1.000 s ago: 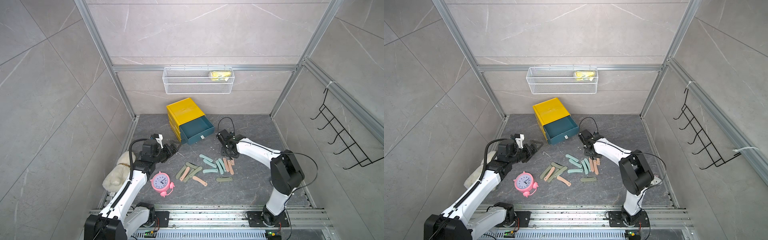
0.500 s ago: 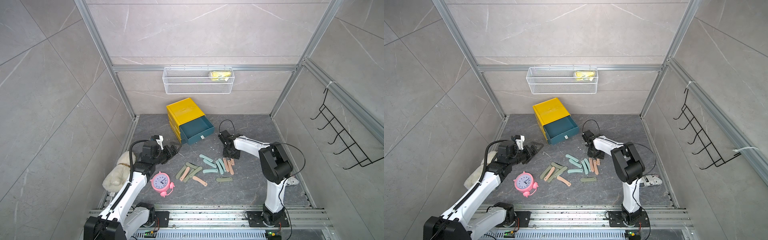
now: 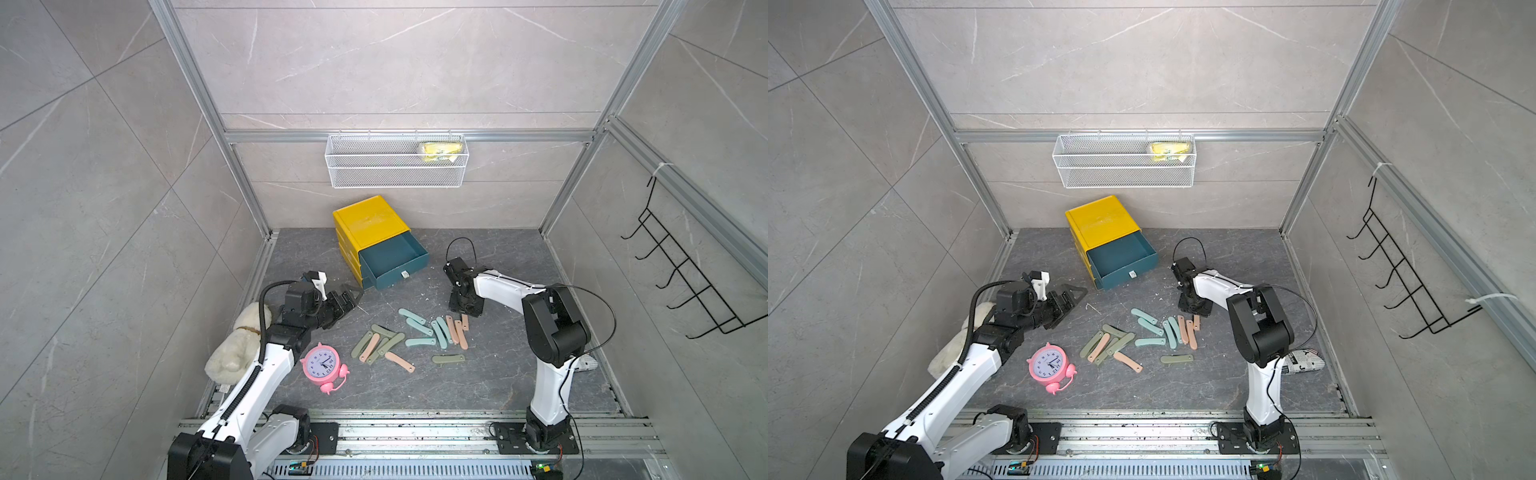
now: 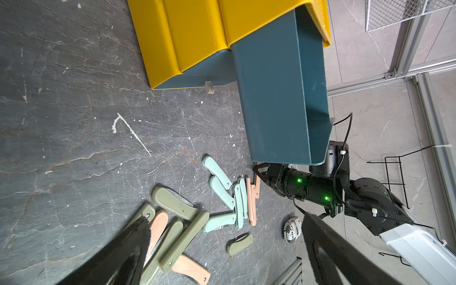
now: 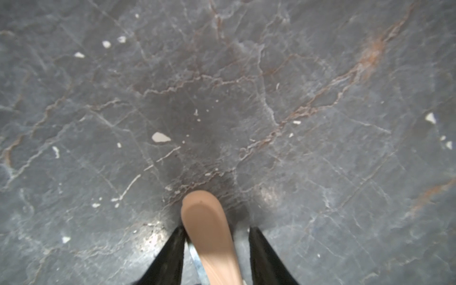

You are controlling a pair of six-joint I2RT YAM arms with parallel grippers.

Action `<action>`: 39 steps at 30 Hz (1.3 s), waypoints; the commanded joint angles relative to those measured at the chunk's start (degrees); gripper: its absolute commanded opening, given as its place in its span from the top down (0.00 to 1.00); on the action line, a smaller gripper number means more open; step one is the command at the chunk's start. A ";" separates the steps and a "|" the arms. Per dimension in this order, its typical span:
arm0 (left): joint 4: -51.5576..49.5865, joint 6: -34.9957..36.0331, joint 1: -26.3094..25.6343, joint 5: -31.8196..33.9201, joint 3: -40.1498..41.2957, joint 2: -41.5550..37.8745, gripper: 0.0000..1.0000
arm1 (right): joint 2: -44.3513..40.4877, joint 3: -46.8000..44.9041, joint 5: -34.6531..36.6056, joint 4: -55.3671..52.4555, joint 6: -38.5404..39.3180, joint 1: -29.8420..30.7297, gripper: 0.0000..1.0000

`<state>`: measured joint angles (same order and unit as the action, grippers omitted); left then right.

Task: Place the fruit knives into the drawer by color
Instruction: Pick up the fruit knife from the center of the board.

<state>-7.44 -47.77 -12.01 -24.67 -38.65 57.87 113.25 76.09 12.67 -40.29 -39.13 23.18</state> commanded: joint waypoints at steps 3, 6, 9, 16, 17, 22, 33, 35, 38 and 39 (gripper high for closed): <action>-0.27 0.81 -0.29 -1.79 -1.20 -1.08 0.00 | 1.34 -2.77 -2.13 -4.10 1.30 -0.72 0.53; -0.38 0.77 -0.29 -1.88 -1.34 -0.90 0.00 | 0.68 -3.56 -3.40 -3.18 0.61 -0.76 0.53; -0.38 0.89 -0.29 -2.06 -1.51 -0.57 0.00 | 0.39 -3.89 -3.69 -2.91 -0.01 -0.77 0.56; -1.17 1.10 -0.29 -2.08 -1.78 -0.89 0.00 | -0.31 -4.70 -5.44 -2.27 -1.62 -0.69 0.59; -1.26 1.10 -0.29 -1.97 -1.85 -0.91 0.00 | -0.25 -4.88 -6.51 -1.99 -2.05 -0.68 0.60; -1.80 1.25 -0.29 -1.99 -2.38 -0.84 0.01 | 1.50 -5.81 -9.00 -0.70 -4.31 -0.49 0.67; -2.23 1.87 -0.55 -2.15 -2.66 -0.64 0.00 | 0.04 -6.31 -6.61 1.15 -5.25 -0.47 0.80; -2.15 1.82 -0.65 -2.02 -2.50 -0.56 0.00 | -0.61 -6.51 -6.51 1.93 -5.25 -0.46 0.82; -2.07 1.81 -0.82 -1.79 -2.30 -0.53 0.00 | -1.76 -6.83 -6.10 2.58 -5.17 -0.41 0.85; -2.07 1.87 -0.90 -1.79 -2.37 -0.56 0.00 | -2.29 -6.85 -5.92 2.79 -5.12 -0.47 0.86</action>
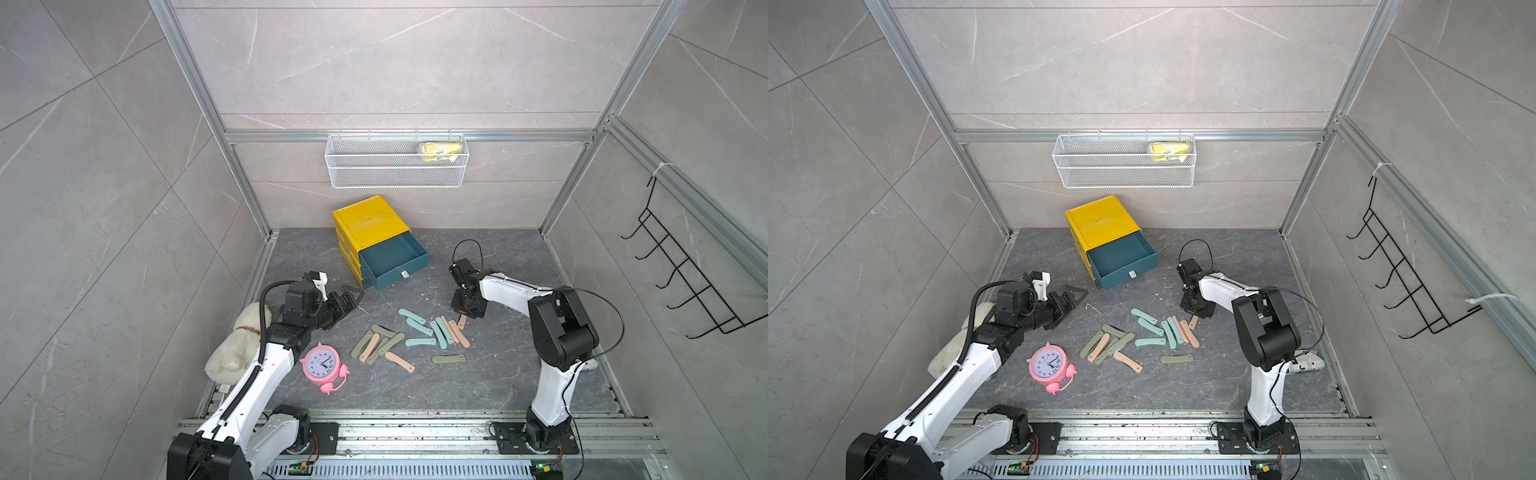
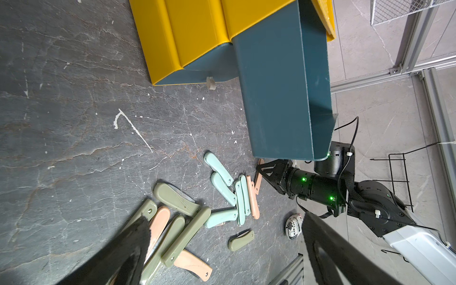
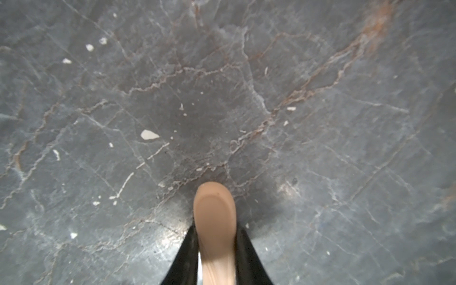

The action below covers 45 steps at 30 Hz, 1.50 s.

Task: Place the fruit knives into the drawer by color
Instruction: Pick up the fruit knife from the center of the board, then place the fruit knife in the drawer.

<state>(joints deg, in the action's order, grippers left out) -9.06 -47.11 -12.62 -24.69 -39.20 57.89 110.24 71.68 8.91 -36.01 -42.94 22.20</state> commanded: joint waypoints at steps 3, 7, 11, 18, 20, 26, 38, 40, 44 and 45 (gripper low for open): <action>-0.49 1.28 -0.56 -1.59 -1.67 -0.58 0.00 | -1.56 -2.72 -1.58 -1.07 -0.97 0.48 0.87; -0.50 1.37 -0.99 -1.24 -1.67 -0.54 0.01 | -4.96 -2.43 -0.17 -1.49 -0.53 0.49 0.88; -0.62 1.50 -1.17 -0.98 -1.67 -0.67 0.01 | -8.68 -1.76 0.40 -2.55 0.07 0.49 0.88; -0.61 1.96 -1.69 -0.73 -1.81 -0.36 0.00 | -15.54 0.91 0.26 -4.58 1.76 0.61 0.88; -0.27 2.17 -2.18 -0.72 -1.84 -0.34 0.00 | -17.67 2.17 0.01 -5.19 2.77 1.14 0.88; 0.58 4.48 -5.79 0.99 -2.47 0.04 0.00 | -21.18 12.51 1.90 -8.11 4.65 7.47 0.87; -0.81 7.09 -12.35 6.74 -1.83 -2.79 0.01 | -0.69 51.17 2.76 -14.65 9.97 19.53 0.85; -1.19 6.94 -12.43 6.16 -1.69 -2.81 0.01 | 4.51 57.18 2.24 -16.76 10.46 19.73 0.85; -1.23 6.81 -12.69 5.64 -1.17 -3.38 0.02 | 14.16 69.14 3.68 -21.98 11.93 20.08 0.85; -1.33 6.79 -12.78 5.60 -1.07 -3.48 0.02 | 16.31 71.97 4.11 -22.99 12.61 20.08 0.85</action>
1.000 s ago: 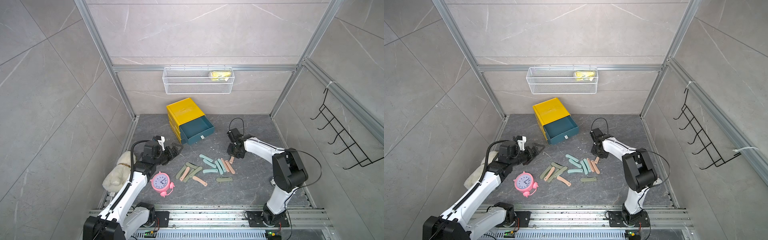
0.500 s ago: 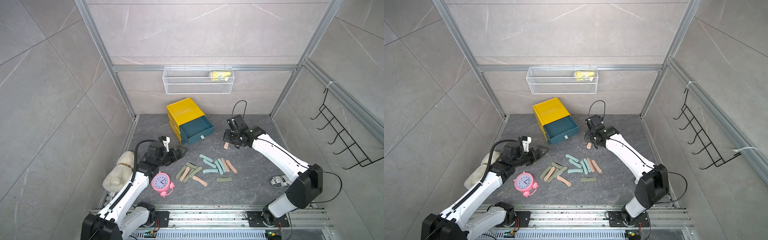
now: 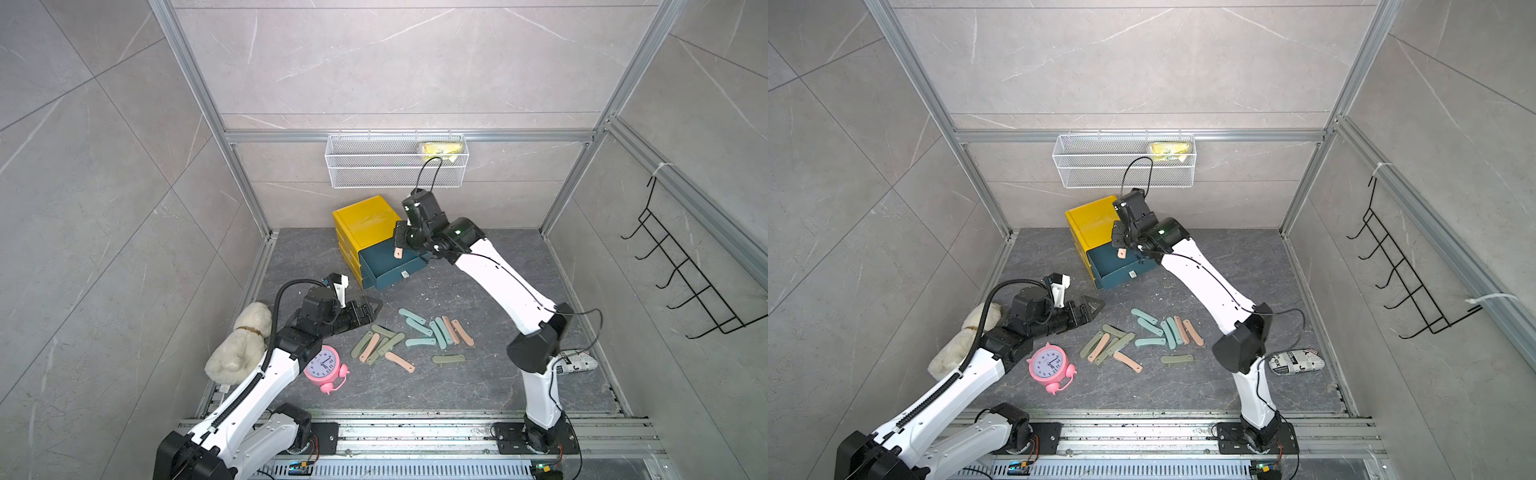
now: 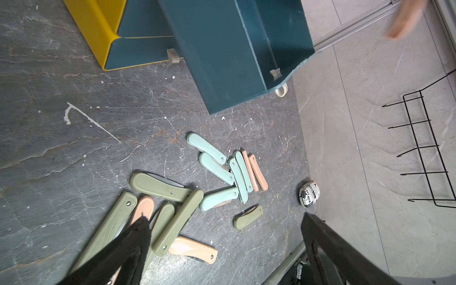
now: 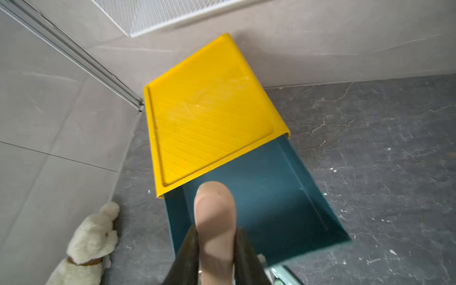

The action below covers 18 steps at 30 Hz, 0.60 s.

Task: Place the fruit knives into the drawer by color
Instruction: Place the fruit knife in the drawer.

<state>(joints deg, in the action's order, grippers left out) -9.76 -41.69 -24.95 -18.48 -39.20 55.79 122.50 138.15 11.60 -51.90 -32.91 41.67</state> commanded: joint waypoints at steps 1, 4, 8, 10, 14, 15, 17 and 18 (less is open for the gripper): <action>-0.82 1.47 -0.45 -0.68 -1.05 -1.43 0.02 | 6.08 8.24 2.15 -8.22 2.90 0.61 0.84; -0.88 1.76 -0.54 -0.77 -0.92 -1.55 0.02 | 12.47 18.69 3.49 -12.10 3.79 0.61 0.83; -0.79 2.24 -0.63 -1.19 -1.24 -1.42 0.01 | 20.46 31.20 3.41 -18.17 3.81 0.52 0.71; -0.84 2.48 -0.63 -1.21 -1.24 -1.65 0.01 | 22.84 34.30 2.96 -19.71 3.47 0.51 0.67; -0.96 2.70 -0.66 -1.27 -1.26 -1.91 0.01 | 23.02 33.63 2.91 -19.02 2.68 0.52 0.62; -1.04 2.75 -0.63 -1.29 -1.23 -1.87 0.01 | 22.54 32.68 2.82 -18.33 2.67 0.52 0.58; -1.08 2.74 -0.63 -1.59 -1.19 -1.83 0.01 | 21.38 31.18 2.91 -16.94 2.34 0.60 0.50; -1.05 2.86 -0.70 -1.63 -1.21 -1.76 0.01 | 20.79 30.72 3.04 -16.11 2.38 0.60 0.48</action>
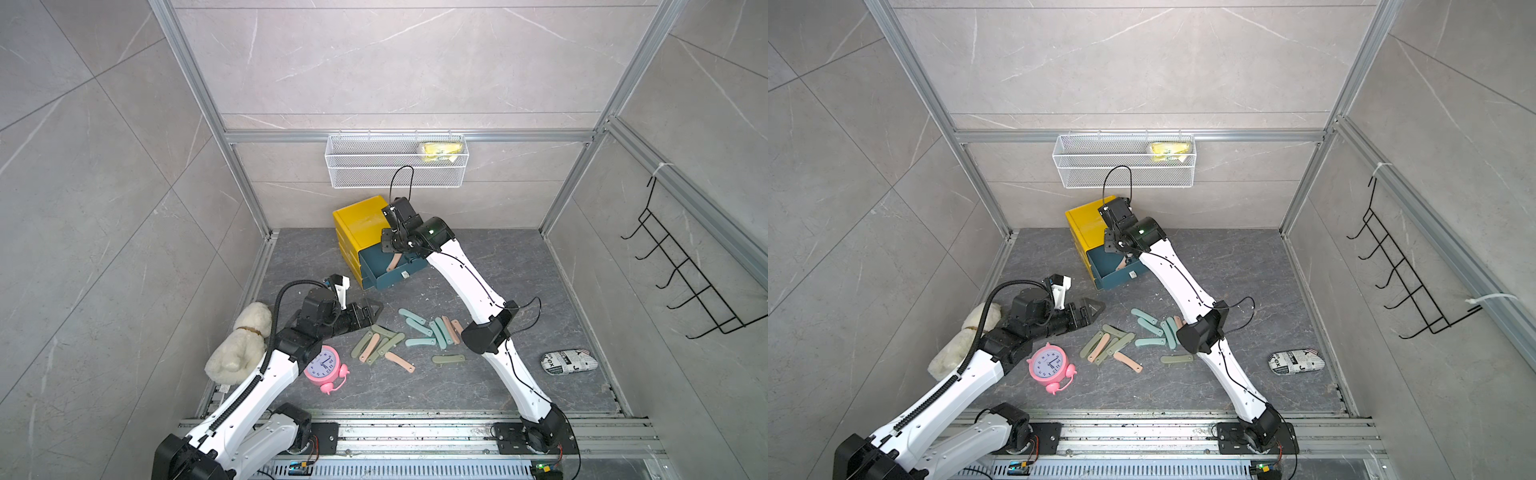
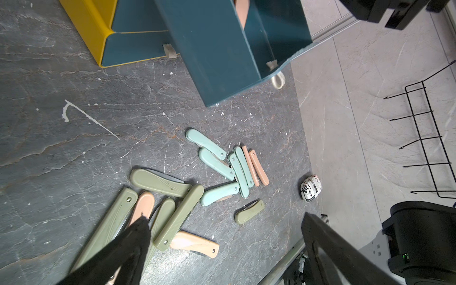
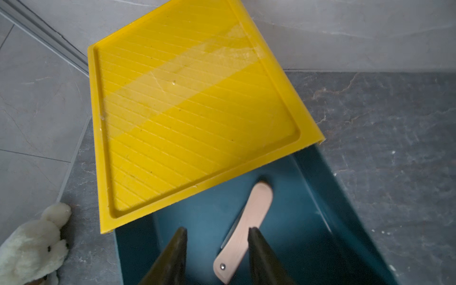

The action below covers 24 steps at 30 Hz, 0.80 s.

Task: Place the fruit knives into the drawer by color
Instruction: Place the fruit knife in the drawer.

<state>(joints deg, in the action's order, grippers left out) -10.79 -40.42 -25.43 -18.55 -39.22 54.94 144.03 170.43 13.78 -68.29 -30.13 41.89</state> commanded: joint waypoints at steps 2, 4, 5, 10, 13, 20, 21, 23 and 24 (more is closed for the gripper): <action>-0.01 1.65 -0.23 -1.76 -1.28 -0.88 0.01 | -1.69 -1.86 0.96 1.39 -0.51 0.39 0.45; -0.02 1.76 -0.23 -2.07 -1.49 -0.80 0.01 | -2.60 -1.83 1.16 2.23 -0.67 0.38 0.42; -0.04 1.67 -0.23 -2.25 -1.64 -0.73 0.01 | -3.08 -1.70 1.37 2.29 -0.89 0.39 0.41; 0.06 1.66 -0.65 -2.81 -2.59 0.08 0.01 | -6.01 -2.17 5.19 0.40 -1.83 1.44 0.40; 0.06 1.54 -1.66 -2.60 -3.43 1.03 0.01 | -7.97 -3.62 11.67 -0.16 -0.74 4.35 0.40; 0.06 1.22 -5.08 0.06 -4.62 2.54 0.01 | -17.68 -20.46 18.93 8.54 0.90 8.66 0.40; 0.03 1.13 -5.53 0.49 -4.72 2.62 0.01 | -21.01 -27.25 18.77 12.70 1.15 8.80 0.40; 0.06 0.76 -6.14 1.17 -5.06 2.95 0.01 | -27.77 -38.84 18.48 20.59 1.46 8.76 0.38; 0.15 0.61 -6.52 1.36 -5.31 3.17 0.01 | -30.71 -43.48 18.36 24.68 1.76 8.67 0.38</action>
<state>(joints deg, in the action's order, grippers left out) -11.49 -40.27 -31.14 -18.26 -41.58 57.76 120.55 135.79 29.19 -55.18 -29.71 51.44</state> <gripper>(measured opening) 0.992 0.620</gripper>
